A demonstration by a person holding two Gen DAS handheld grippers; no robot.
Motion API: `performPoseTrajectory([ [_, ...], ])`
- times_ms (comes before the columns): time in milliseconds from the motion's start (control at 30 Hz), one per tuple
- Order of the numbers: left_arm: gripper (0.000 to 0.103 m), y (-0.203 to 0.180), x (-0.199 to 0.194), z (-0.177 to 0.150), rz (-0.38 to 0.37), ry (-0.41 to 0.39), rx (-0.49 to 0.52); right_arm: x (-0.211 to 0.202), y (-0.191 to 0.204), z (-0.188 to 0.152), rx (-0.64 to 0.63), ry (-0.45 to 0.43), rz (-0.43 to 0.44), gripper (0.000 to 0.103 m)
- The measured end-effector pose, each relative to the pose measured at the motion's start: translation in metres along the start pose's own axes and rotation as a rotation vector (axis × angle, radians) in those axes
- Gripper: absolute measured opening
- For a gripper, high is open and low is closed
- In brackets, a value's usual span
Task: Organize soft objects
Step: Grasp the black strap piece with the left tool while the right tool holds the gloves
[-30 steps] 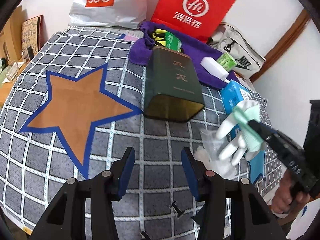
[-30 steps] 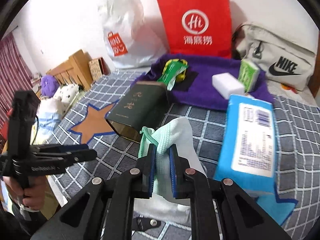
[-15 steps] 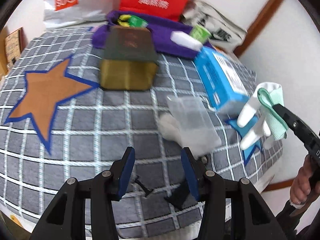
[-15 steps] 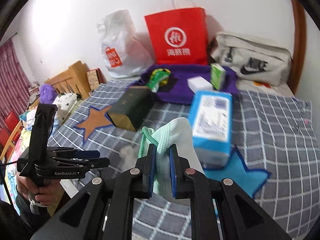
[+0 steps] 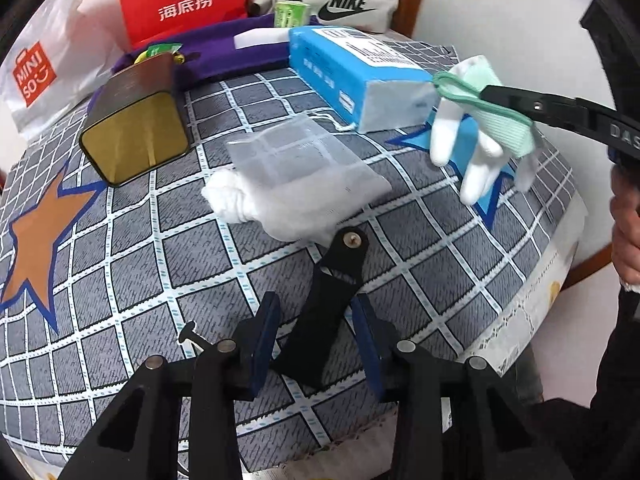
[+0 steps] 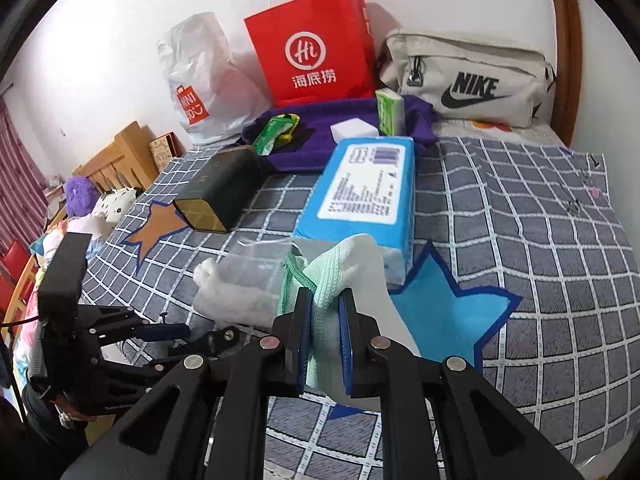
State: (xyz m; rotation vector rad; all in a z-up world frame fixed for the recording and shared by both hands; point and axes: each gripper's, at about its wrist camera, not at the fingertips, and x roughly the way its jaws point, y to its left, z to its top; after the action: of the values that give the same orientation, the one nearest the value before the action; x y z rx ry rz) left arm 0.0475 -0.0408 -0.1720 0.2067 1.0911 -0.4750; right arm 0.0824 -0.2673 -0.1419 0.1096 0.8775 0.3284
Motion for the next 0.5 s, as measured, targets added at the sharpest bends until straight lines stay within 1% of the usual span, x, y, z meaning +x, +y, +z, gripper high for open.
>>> performPoseTrajectory([
  [33, 0.036, -0.001, 0.0, 0.0, 0.005, 0.0, 0.007, 0.002, -0.002, -0.002, 0.002, 0.006, 0.003, 0.013],
  [67, 0.044, -0.003, 0.0, -0.001, 0.006, 0.001, 0.017, 0.005, -0.003, -0.004, 0.007, 0.013, 0.007, 0.013],
  [100, 0.049, -0.008, 0.001, -0.001, -0.004, 0.005, 0.043, 0.009, -0.004, -0.005, 0.013, 0.022, 0.011, 0.013],
  [133, 0.051, -0.011, 0.003, 0.0, 0.004, 0.005, 0.059, 0.012, -0.006, -0.007, 0.02, 0.03, 0.016, 0.013],
  [167, 0.052, -0.016, 0.005, 0.0, 0.031, -0.001, 0.079, 0.014, -0.006, -0.008, 0.023, 0.035, 0.021, 0.013],
  [200, 0.051, -0.021, 0.005, -0.001, 0.05, -0.012, 0.103, 0.017, -0.006, -0.009, 0.025, 0.041, 0.027, 0.013],
  [233, 0.042, -0.022, 0.005, -0.001, 0.033, -0.014, 0.108, 0.019, -0.005, -0.009, 0.025, 0.045, 0.03, 0.013],
  [267, 0.029, -0.02, 0.004, 0.0, 0.025, -0.014, 0.101, 0.019, -0.005, -0.01, 0.023, 0.046, 0.033, 0.013],
  [300, 0.023, -0.016, 0.003, 0.001, 0.027, -0.012, 0.077, 0.019, -0.003, -0.011, 0.021, 0.044, 0.038, 0.013],
  [367, 0.02, -0.01, 0.002, 0.003, 0.007, -0.01, 0.045, 0.018, -0.001, -0.011, 0.018, 0.041, 0.045, 0.013],
  [500, 0.02, -0.011, -0.002, 0.003, 0.008, -0.01, 0.016, 0.012, 0.0, -0.011, 0.013, 0.031, 0.046, 0.013],
])
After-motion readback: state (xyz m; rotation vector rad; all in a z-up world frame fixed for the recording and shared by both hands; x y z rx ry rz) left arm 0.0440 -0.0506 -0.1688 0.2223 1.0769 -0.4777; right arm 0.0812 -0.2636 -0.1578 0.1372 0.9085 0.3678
